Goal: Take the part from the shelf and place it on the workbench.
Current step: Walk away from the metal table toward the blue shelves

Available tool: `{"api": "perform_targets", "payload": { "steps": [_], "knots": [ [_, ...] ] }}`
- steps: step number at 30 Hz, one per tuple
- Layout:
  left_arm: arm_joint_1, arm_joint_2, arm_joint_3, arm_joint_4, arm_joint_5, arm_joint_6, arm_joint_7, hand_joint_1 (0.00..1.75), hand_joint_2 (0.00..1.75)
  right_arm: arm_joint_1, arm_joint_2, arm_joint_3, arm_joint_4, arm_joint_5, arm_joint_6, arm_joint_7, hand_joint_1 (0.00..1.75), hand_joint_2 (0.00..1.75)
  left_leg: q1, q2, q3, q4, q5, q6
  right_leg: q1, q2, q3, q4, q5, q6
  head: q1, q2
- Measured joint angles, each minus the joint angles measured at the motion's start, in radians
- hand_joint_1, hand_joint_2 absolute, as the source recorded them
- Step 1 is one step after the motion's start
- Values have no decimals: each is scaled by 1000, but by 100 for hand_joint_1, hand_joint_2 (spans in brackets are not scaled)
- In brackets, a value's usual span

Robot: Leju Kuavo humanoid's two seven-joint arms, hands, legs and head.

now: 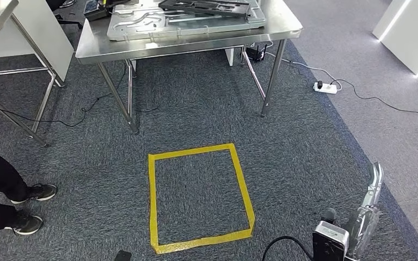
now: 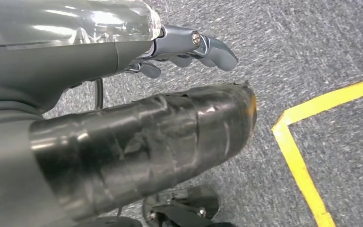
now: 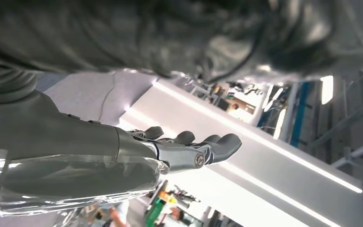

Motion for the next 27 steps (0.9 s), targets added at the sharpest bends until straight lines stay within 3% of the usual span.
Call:
{"api": "perform_targets", "payload": {
  "steps": [1,4,8,10,12,14,15,17,18,19,20,22,23,24,27],
  "knots": [
    [1,0,1,0,2,0,0,0,0,3,0,-7,0,-4,0,0,0,0,0,0,3,6,6,1,0,4,-5,3,2,1,0,0],
    [2,0,2,0,5,0,0,0,0,11,2,-22,0,-13,0,2,0,0,0,-2,47,-58,53,6,1,14,-13,10,5,3,0,0],
    [2,0,3,0,6,0,0,0,0,11,2,-24,0,-15,0,3,0,0,0,-2,58,-78,62,7,1,16,-14,10,5,4,0,0],
    [1,0,5,0,9,1,0,0,0,15,5,-38,0,-23,0,6,0,0,-1,-19,105,-164,91,16,1,22,-15,12,7,7,0,0],
    [3,0,13,0,14,2,0,0,0,25,16,-95,11,-63,10,-3,0,0,-2,-34,150,-261,120,34,0,34,-26,20,8,25,1,0],
    [4,-1,22,0,16,4,0,0,0,36,25,-157,28,-102,22,-21,0,0,-1,-18,151,-289,134,52,-1,28,-64,84,-32,48,3,0],
    [5,-2,24,0,16,4,0,0,0,39,26,-173,35,-107,24,-27,0,0,1,-4,148,-295,142,59,-1,18,-92,145,-68,55,4,0],
    [7,-2,25,0,16,4,0,0,0,41,29,-184,43,-108,26,-28,0,0,-1,15,138,-289,143,61,-3,8,-140,261,-119,61,4,0],
    [8,-2,25,0,16,4,0,0,0,43,30,-189,48,-108,26,-28,0,0,-2,25,134,-285,143,61,-4,5,-143,279,-119,64,4,0],
    [8,-2,25,0,16,4,0,0,0,44,31,-193,51,-108,26,-28,0,0,-2,33,130,-281,142,60,-5,1,-126,256,-101,64,4,0],
    [8,-3,26,0,16,4,0,0,0,44,31,-198,54,-108,26,-28,0,0,-2,41,129,-277,141,58,-5,-7,-89,196,-71,64,4,0],
    [7,-3,26,0,16,4,0,0,0,44,32,-203,58,-108,26,-28,0,0,-5,54,128,-269,137,52,-2,-37,-13,59,-26,55,4,0],
    [7,-3,26,0,16,4,0,0,0,43,32,-205,59,-107,26,-28,0,0,-7,58,128,-266,135,47,1,-47,8,20,-17,49,4,0],
    [6,-3,26,0,16,4,0,0,0,43,33,-206,60,-107,26,-29,0,0,-9,63,128,-265,134,41,4,-51,13,6,-16,42,4,0],
    [5,-3,27,0,16,4,0,0,0,45,36,-212,64,-107,26,-29,0,0,-9,69,128,-261,129,25,3,-29,7,2,-5,23,4,0]
  ]
}}
